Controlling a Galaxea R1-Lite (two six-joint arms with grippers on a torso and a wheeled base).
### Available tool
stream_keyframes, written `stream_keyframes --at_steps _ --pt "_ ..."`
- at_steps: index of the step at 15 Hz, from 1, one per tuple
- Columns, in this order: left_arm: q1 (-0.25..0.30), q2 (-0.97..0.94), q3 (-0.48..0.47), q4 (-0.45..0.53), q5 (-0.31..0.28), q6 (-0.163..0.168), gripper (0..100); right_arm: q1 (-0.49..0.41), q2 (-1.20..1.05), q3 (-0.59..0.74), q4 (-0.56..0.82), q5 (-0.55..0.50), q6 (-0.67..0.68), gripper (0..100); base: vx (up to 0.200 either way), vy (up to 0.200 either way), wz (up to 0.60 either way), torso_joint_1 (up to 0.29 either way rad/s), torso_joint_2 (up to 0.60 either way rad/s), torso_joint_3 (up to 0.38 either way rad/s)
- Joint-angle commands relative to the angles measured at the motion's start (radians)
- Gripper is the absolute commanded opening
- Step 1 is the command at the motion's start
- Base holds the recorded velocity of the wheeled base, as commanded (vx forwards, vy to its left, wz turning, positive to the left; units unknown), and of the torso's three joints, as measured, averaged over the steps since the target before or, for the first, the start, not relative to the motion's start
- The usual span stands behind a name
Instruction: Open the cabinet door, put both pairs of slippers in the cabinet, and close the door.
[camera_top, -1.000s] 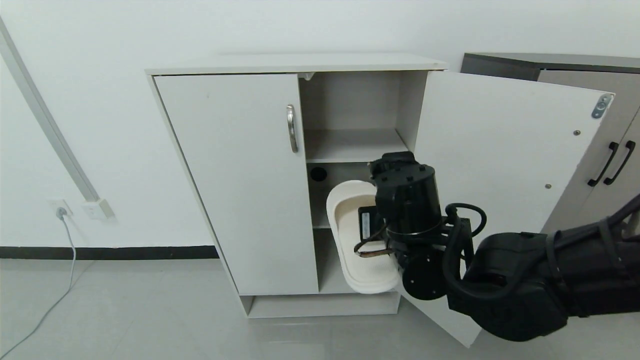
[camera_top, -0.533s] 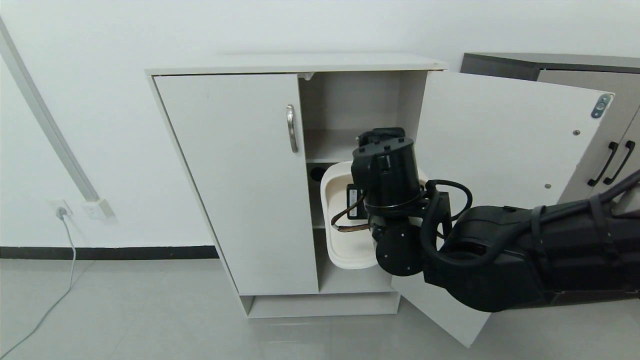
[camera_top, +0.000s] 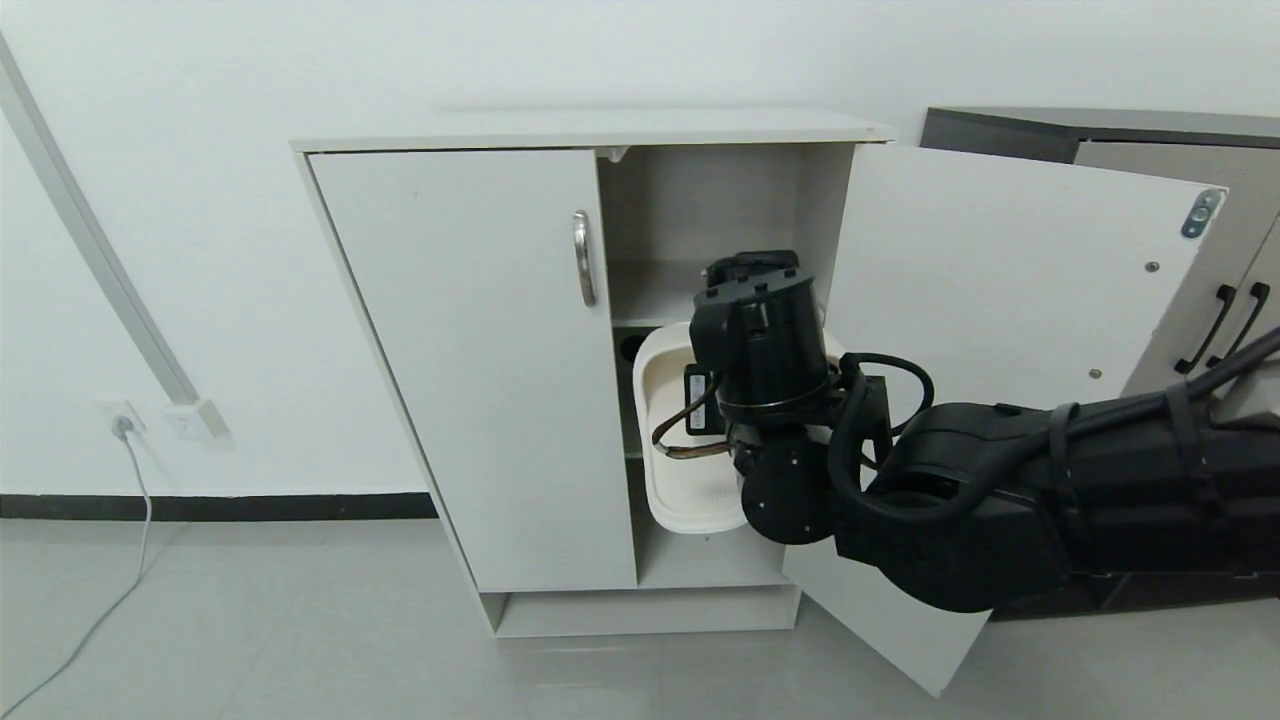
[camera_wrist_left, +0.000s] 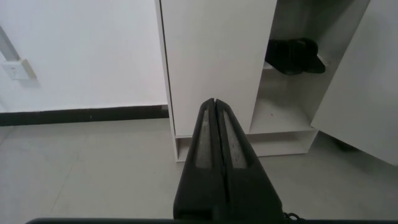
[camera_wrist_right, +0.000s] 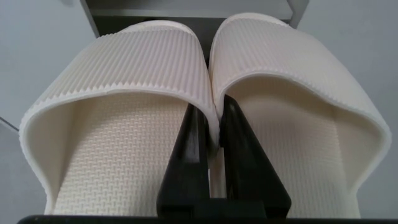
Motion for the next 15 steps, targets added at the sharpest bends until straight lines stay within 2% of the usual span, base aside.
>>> stream_keyframes --at_steps 1,14,15 --pt "0.000 0.001 0.000 0.001 -0.001 0.000 0 0.000 0.002 -0.001 -0.001 0.000 0.000 0 0.200 0.000 0.00 -0.007 0.00 0.007" --pt "0.000 0.001 0.000 -0.001 -0.001 0.000 0 0.002 -0.001 0.018 -0.008 -0.002 0.003 0 0.200 0.000 0.00 0.002 0.00 0.003" --pt "0.000 0.001 0.000 0.001 -0.001 0.001 0 0.002 -0.001 0.021 -0.009 -0.002 0.003 0 0.000 0.000 0.00 0.000 0.00 0.000"
